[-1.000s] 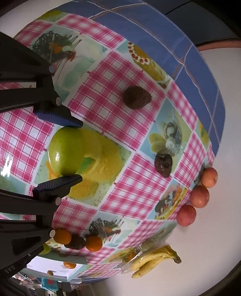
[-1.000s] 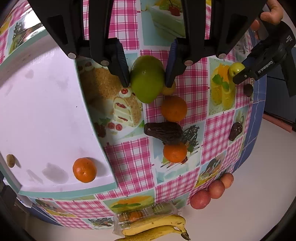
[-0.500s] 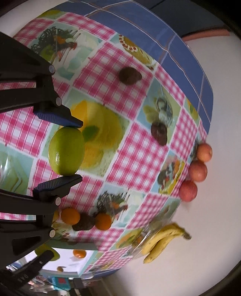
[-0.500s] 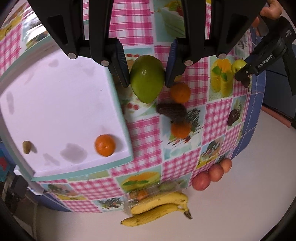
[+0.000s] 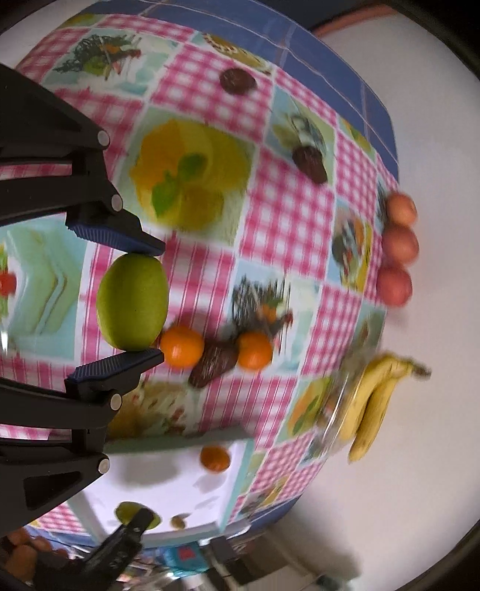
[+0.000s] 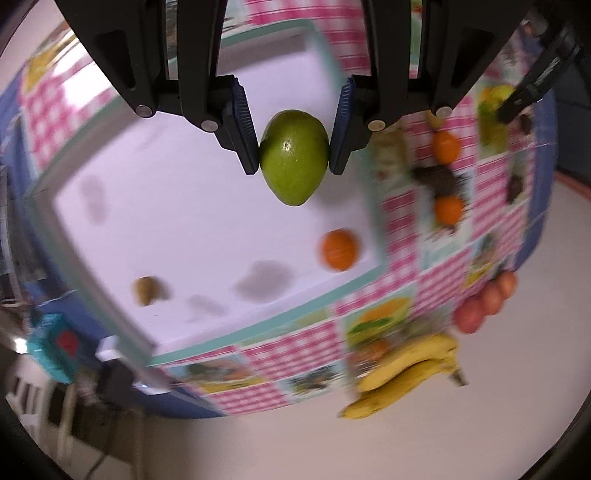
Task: Organize fruits
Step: 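Carry both green fruits into the white tray and open both tools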
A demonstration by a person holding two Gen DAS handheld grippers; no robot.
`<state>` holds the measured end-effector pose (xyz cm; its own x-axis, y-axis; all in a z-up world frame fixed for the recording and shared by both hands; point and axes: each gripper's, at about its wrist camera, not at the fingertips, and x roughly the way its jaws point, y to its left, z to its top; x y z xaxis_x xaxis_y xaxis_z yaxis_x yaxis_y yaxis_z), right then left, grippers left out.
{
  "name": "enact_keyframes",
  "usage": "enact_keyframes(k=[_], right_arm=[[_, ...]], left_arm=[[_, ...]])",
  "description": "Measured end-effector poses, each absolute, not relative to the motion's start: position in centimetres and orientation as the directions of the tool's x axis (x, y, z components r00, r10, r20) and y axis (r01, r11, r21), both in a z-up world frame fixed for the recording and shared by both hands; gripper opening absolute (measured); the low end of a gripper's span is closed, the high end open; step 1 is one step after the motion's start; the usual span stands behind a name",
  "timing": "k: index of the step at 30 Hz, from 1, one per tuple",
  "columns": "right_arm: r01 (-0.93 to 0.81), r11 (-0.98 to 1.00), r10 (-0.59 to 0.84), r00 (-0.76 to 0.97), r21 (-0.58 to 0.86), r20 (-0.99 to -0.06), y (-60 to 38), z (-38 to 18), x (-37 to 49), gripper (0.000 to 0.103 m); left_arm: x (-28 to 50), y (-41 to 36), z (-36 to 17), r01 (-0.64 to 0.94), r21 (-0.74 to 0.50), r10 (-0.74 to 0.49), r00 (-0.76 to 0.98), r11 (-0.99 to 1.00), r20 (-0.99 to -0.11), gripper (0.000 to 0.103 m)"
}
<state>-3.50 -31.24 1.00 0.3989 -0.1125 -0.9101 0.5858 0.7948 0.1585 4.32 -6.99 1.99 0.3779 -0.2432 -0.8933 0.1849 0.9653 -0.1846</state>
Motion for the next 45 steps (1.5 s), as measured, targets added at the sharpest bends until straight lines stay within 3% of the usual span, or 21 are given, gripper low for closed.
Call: enact_keyframes(k=[21, 45], right_arm=[[0.714, 0.673, -0.176, 0.405, 0.19, -0.897, -38.7, 0.8, -5.6, 0.041], [0.733, 0.652, -0.196, 0.409, 0.193, -0.891, -42.4, -1.6, -3.9, 0.041]], left_arm=[[2.8, -20.0, 2.5, 0.521, -0.181, -0.388, 0.321, 0.834, -0.864, 0.054], [4.7, -25.9, -2.1, 0.583, -0.125, -0.362, 0.309, 0.803, -0.88, 0.054]])
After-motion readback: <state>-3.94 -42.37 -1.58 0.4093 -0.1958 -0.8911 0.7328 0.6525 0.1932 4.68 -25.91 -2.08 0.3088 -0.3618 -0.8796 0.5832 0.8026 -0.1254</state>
